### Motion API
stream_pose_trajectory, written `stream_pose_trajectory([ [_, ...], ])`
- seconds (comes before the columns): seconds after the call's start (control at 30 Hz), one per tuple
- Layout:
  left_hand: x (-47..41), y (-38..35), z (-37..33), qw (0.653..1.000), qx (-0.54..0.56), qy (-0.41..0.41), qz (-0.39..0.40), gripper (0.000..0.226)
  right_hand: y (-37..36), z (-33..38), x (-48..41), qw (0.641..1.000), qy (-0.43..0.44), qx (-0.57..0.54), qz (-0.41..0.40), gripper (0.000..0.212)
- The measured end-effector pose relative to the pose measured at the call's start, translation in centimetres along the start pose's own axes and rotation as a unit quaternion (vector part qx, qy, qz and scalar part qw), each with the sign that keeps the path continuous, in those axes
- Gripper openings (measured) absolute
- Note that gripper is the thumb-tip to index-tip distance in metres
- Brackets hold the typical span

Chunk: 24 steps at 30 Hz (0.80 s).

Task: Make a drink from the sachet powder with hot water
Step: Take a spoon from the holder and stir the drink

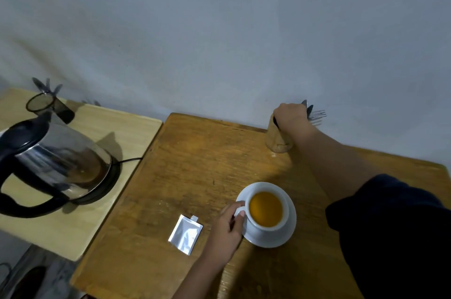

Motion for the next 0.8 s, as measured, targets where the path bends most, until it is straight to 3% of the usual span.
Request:
stream_pose_trajectory([
  [0.43, -0.2, 0.4, -0.1, 0.999, -0.034, -0.005, 0.015, 0.029, 3.2, -1.1, 2.2, 0.998, -0.011, 0.028, -0.054, 0.023],
  [0.6, -0.2, 0.7, -0.2, 0.999, -0.038, -0.010, 0.034, 0.026, 5.7, -2.7, 4.6, 0.988, -0.084, -0.069, -0.107, 0.021],
  [0.7, -0.2, 0.8, -0.3, 0.998, -0.038, -0.006, 0.047, 0.019, 6.6, -4.1, 6.5, 0.943, -0.149, -0.246, -0.170, 0.017],
  [0.8, 0.0, 1.1, -0.8, 0.998, -0.036, -0.024, 0.054, 0.016, 7.3, -5.2, 9.1, 0.860, -0.175, -0.410, -0.250, 0.009],
])
Point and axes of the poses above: each hand's wrist, its own x-axis away from the middle knuckle, its own y-axis out of the back of the hand, z = x × y, the point moved 1 cm from there along -x, towards the middle knuckle, and after that the axes turned 11 degrees about y, right-handed, at the moved point
